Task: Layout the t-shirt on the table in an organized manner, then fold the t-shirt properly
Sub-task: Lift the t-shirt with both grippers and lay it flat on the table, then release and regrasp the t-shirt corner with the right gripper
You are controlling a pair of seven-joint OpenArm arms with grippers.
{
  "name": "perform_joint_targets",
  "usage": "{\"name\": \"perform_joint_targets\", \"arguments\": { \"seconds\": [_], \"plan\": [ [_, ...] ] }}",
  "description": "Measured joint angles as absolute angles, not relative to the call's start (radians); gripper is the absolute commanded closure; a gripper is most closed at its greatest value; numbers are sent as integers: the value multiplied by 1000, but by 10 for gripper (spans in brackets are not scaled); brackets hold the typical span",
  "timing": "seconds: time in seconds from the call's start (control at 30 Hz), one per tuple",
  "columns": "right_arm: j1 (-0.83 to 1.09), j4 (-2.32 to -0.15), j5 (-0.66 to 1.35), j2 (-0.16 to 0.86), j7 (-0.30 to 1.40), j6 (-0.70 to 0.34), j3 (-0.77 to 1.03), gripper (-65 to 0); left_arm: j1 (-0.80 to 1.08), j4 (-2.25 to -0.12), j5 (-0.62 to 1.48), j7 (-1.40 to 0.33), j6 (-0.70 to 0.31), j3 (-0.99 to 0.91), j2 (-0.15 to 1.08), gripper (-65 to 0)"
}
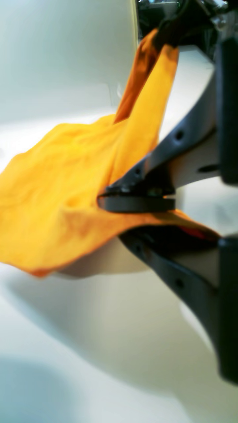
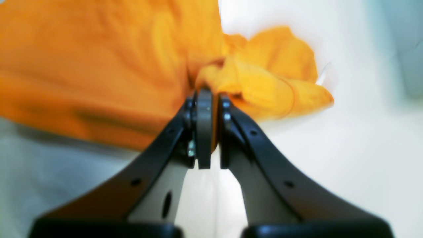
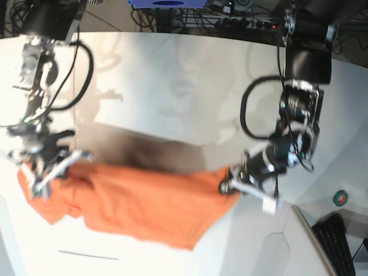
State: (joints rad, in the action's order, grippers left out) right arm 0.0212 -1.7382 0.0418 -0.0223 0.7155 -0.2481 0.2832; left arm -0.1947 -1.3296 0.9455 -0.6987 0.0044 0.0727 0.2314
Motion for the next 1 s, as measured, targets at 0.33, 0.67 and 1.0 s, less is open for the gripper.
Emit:
{"name": "perform_joint_targets", "arguments": {
  "seconds": [0.33,0.67,1.0],
  "plan": [
    [251,-1577,41,-118,664,-244,289,-9,62,-1322,808,-693,7,66,231,0],
    [445,-1886,30,-96,734,-239,253,-170,165,-1394,809,-690,2,63,257,0],
    [166,-1777,38,14,840,-199,181,-399,249,-1410,815,-691,1,-27,256,0]
  ]
}}
